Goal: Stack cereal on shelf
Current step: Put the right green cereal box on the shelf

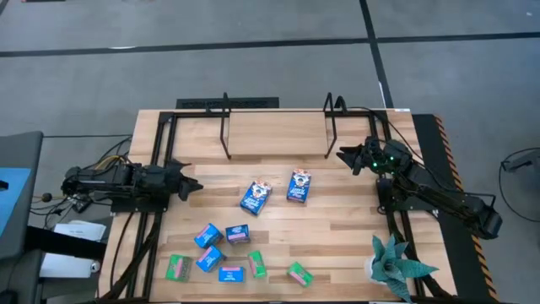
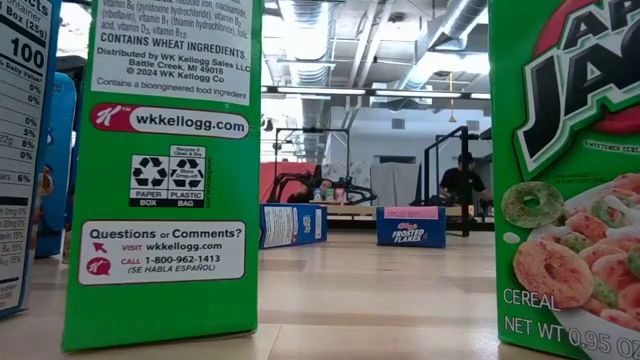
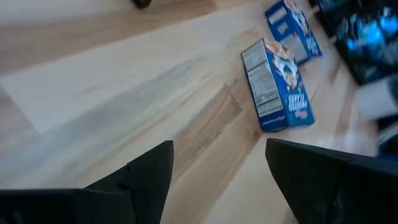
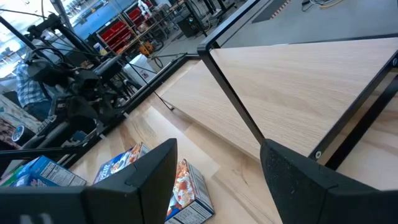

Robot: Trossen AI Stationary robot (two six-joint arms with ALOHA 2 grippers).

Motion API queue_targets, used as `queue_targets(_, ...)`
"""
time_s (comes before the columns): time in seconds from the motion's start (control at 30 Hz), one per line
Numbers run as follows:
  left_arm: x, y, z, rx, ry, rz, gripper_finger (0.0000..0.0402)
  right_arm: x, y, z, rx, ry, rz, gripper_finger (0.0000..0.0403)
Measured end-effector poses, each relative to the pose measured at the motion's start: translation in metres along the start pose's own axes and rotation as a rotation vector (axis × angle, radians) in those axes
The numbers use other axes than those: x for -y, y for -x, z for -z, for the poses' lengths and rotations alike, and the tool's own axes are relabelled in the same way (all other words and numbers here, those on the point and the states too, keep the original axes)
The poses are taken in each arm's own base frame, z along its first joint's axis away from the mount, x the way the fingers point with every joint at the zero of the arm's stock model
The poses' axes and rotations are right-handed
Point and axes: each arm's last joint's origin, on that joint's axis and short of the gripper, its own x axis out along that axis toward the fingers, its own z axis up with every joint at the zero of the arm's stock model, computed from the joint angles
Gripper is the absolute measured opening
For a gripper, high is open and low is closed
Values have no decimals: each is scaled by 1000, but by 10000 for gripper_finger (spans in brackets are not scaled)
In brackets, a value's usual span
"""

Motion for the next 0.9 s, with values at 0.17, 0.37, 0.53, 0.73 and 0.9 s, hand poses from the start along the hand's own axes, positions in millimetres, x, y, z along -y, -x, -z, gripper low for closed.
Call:
queue_targets(0.17,1,0,-3,60,66,-12,245,0,0,0,0,0,0,256)
queue_targets(0.37,-1,2,-7,194,251,-73,245,0,0,0,0,0,0,256)
queue_targets(0.53,-3,3,-8,253,315,-104,245,0,0,0,1,0,0,256)
queue_targets(0.73,-4,3,-8,271,357,-114,245,0,0,0,-1,-92,-2,256)
queue_targets(0.9,-4,3,-8,270,327,-121,245,0,0,0,0,-182,-2,256)
